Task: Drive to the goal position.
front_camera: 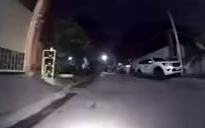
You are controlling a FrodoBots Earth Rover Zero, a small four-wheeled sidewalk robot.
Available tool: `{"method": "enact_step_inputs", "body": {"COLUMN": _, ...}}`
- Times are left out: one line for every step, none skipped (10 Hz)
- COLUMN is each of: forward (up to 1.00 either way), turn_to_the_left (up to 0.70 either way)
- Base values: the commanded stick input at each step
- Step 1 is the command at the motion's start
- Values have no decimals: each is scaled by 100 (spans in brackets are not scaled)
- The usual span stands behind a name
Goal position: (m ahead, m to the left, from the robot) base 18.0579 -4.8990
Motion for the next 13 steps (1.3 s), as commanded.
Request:
{"method": "enact_step_inputs", "body": {"forward": 70, "turn_to_the_left": 0}}
{"method": "enact_step_inputs", "body": {"forward": 70, "turn_to_the_left": 0}}
{"method": "enact_step_inputs", "body": {"forward": 70, "turn_to_the_left": -17}}
{"method": "enact_step_inputs", "body": {"forward": 70, "turn_to_the_left": -35}}
{"method": "enact_step_inputs", "body": {"forward": 70, "turn_to_the_left": -29}}
{"method": "enact_step_inputs", "body": {"forward": 70, "turn_to_the_left": -7}}
{"method": "enact_step_inputs", "body": {"forward": 70, "turn_to_the_left": 0}}
{"method": "enact_step_inputs", "body": {"forward": 70, "turn_to_the_left": -21}}
{"method": "enact_step_inputs", "body": {"forward": 70, "turn_to_the_left": -24}}
{"method": "enact_step_inputs", "body": {"forward": 70, "turn_to_the_left": -7}}
{"method": "enact_step_inputs", "body": {"forward": 70, "turn_to_the_left": -20}}
{"method": "enact_step_inputs", "body": {"forward": 70, "turn_to_the_left": -33}}
{"method": "enact_step_inputs", "body": {"forward": 70, "turn_to_the_left": -6}}
